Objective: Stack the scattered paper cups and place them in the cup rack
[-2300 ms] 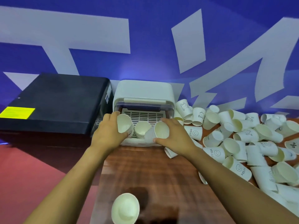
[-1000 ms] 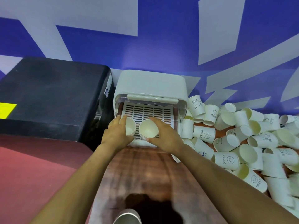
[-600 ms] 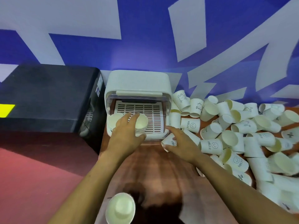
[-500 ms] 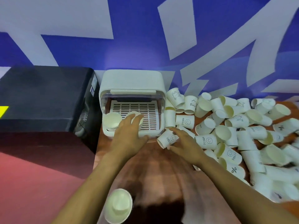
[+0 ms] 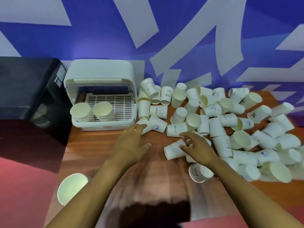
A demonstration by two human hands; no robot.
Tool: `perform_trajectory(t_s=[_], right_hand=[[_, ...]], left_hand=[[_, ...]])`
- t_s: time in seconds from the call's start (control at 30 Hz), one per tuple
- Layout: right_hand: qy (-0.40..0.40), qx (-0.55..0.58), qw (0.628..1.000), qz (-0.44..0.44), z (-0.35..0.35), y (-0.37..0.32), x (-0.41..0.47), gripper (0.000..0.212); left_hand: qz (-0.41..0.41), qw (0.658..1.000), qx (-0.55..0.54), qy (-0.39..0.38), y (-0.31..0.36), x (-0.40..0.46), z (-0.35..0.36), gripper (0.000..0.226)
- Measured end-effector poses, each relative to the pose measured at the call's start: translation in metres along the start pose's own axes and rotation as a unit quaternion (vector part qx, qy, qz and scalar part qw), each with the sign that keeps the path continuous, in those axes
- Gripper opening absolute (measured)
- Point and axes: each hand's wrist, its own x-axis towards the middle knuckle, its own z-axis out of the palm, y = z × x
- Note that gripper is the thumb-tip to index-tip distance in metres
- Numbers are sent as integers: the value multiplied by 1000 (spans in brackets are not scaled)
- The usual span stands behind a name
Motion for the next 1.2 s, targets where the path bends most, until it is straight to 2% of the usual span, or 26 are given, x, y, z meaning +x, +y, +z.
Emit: perform_trajectory(t_s=[0.1,0.2,0.27,0.37,0.47,0.53,0.67,0.93,1.1,1.2], right_hand=[[-39,-28,999,8,-20,35,-13,27],[-62,-57,996,11,-31,64,-25,29],[-88,-70,994,9,-38,78,-31,38],[-136,-124,982,-40,-43,96,-37,59],[-166,-218,956,-108,-41,113,-40,80],[-179,-253,941,-137,-33,119,-43,85],[-167,-251,937,-175,-20,126,-43,82],[-156,-247,939,-183,-17,130,-42,68],[-158,-234,944,-169,-23,129,-45,65],[-159,-197,956,-146,-30,126,-48,65]], left_hand=[[-23,999,1,-26,27,0,28,68],[-33,998,18,-55,51,6,62,64],[-46,996,26,-71,66,13,84,67],[-72,994,27,-77,84,23,108,68],[-85,993,48,-72,94,32,126,72],[-96,991,66,-64,96,36,136,75],[-108,988,91,-55,98,45,153,80],[-131,985,105,-45,93,45,175,78],[-142,985,88,-46,95,37,181,74],[-148,986,64,-51,94,30,178,79]])
